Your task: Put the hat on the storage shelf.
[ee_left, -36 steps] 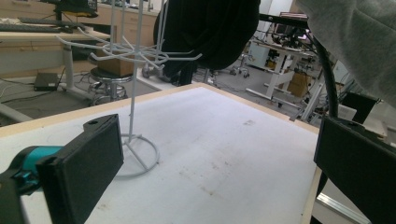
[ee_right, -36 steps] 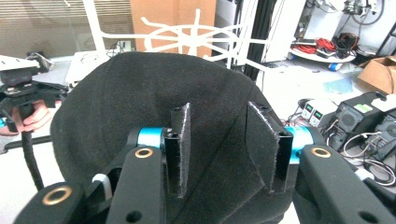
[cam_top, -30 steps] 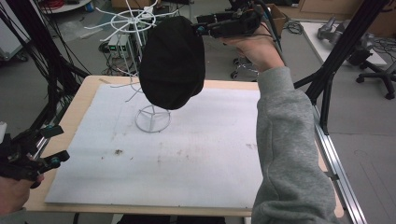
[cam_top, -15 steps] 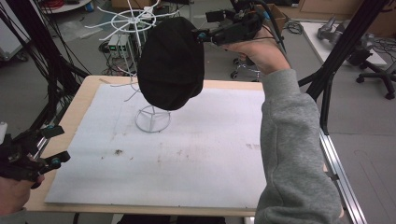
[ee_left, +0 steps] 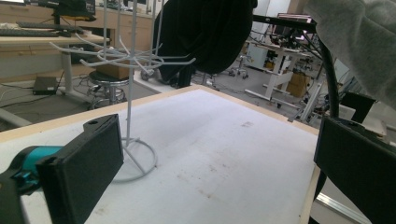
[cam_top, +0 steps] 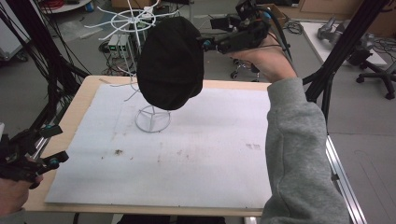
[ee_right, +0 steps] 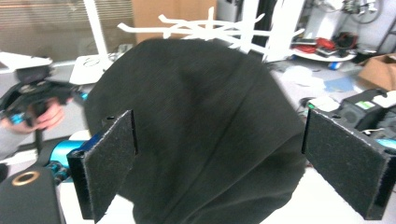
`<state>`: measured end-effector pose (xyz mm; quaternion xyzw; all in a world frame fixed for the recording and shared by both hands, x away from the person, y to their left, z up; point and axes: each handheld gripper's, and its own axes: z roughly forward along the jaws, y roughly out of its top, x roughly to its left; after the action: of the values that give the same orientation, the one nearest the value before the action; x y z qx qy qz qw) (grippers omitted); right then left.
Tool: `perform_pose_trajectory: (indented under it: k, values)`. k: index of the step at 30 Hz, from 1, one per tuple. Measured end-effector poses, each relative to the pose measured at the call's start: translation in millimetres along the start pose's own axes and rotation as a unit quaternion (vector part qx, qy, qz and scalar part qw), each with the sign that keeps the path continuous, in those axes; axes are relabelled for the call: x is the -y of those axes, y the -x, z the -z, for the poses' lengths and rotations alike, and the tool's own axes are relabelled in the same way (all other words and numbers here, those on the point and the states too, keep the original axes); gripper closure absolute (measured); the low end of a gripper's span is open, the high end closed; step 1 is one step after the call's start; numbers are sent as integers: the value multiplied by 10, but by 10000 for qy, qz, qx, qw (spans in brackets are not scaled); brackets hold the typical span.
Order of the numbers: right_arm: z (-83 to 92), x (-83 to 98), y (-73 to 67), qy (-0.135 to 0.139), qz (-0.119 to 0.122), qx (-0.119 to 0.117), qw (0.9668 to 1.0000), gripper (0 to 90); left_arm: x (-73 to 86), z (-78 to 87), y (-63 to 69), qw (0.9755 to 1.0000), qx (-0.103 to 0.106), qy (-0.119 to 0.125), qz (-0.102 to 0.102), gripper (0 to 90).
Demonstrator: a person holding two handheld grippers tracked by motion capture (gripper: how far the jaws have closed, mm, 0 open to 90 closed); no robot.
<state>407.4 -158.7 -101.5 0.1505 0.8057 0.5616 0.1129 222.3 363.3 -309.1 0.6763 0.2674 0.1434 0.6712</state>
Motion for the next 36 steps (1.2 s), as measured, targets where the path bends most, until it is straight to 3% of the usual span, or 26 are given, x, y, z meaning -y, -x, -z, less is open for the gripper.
perform_pose_trajectory:
  k: [4, 12, 24, 36]
  values:
    - [38, 97, -100, -139, 89, -135, 9998, 97, 5, -29, 12, 10000, 31, -24, -2, 18]
    - [164, 270, -246, -68, 163, -201, 9996, 97, 17, -79, 34, 9999, 72, -88, -16, 18]
    - [225, 500, -378, -58, 156, -341, 9993, 97, 21, -106, 24, 9999, 87, -82, -21, 18]
    - [251, 847, -502, -100, 126, -370, 9992, 97, 29, -128, 25, 9999, 93, -82, -17, 18]
